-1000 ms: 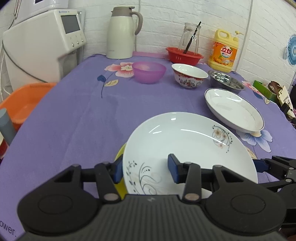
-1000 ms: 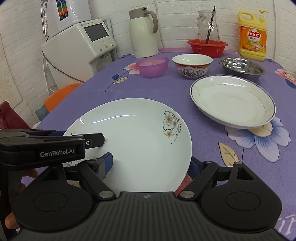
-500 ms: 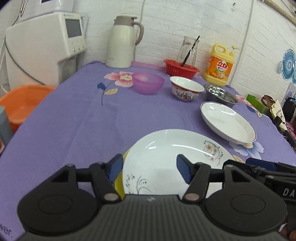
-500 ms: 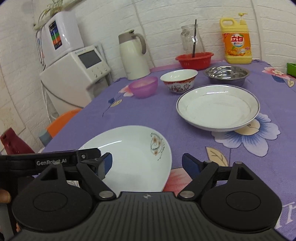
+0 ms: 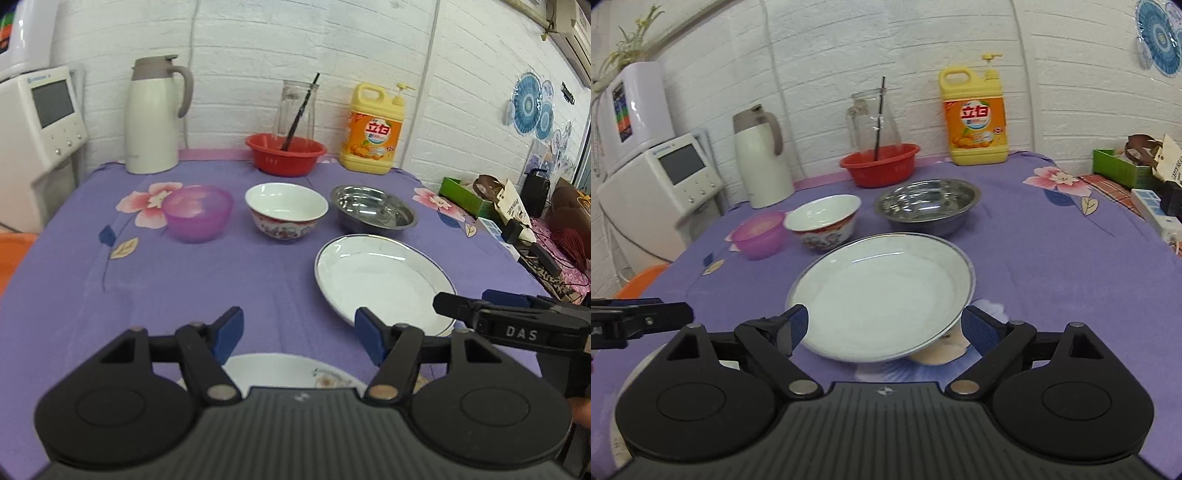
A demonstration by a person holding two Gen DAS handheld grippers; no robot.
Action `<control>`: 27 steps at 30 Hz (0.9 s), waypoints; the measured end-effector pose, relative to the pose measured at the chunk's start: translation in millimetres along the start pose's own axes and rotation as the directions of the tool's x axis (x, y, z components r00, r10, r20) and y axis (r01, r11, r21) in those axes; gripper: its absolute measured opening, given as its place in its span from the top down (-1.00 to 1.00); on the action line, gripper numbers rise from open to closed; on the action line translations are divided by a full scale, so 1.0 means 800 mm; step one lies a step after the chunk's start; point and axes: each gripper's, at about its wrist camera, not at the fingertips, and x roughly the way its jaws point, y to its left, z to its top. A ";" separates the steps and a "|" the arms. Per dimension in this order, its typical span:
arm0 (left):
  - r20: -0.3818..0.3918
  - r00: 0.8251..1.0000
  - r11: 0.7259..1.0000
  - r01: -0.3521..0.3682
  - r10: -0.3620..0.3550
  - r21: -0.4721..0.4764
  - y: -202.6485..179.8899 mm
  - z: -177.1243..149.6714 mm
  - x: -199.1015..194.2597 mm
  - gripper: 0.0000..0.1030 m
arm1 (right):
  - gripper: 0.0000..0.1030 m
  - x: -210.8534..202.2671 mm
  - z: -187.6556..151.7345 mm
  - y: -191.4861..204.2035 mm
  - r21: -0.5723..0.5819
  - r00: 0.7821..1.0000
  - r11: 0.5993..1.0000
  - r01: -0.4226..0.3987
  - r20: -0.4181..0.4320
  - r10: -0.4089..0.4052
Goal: Organize plates and bowls
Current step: 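Grasp the white gold-rimmed plate rim with both grippers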
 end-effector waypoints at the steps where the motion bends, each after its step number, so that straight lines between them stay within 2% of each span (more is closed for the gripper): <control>1: -0.013 1.000 1.000 0.023 -0.023 0.001 -0.005 0.008 0.014 -0.30 | -1.00 0.015 0.005 -0.007 0.003 1.000 1.000 0.019 -0.015 -0.019; 3: -0.048 0.998 0.999 0.041 -0.042 -0.008 -0.013 0.022 0.045 -0.30 | -1.00 0.045 0.012 -0.019 0.014 0.997 0.999 0.049 -0.054 -0.048; 7: -0.107 0.993 0.999 0.052 -0.052 0.002 -0.031 0.035 0.103 -0.30 | -1.00 0.078 0.012 -0.030 0.039 0.994 0.998 0.048 -0.098 -0.044; 12: -0.168 0.986 1.000 0.016 -0.012 0.026 -0.041 0.039 0.153 -0.30 | -1.00 0.089 0.007 -0.024 0.026 0.994 0.999 0.033 -0.108 -0.029; 18: -0.193 0.981 1.000 -0.003 0.004 0.007 -0.034 0.039 0.169 -0.30 | -1.00 0.089 0.004 -0.027 0.011 0.995 0.998 0.056 -0.085 -0.055; 25: -0.194 0.981 0.999 -0.002 -0.004 -0.033 -0.028 0.045 0.177 -0.30 | -1.00 0.096 0.002 -0.017 -0.076 0.988 0.992 0.099 -0.112 -0.107; 27: -0.200 0.980 1.000 0.000 -0.005 -0.024 -0.031 0.044 0.181 -0.30 | -1.00 0.095 0.001 -0.017 -0.068 0.989 0.993 0.094 -0.110 -0.101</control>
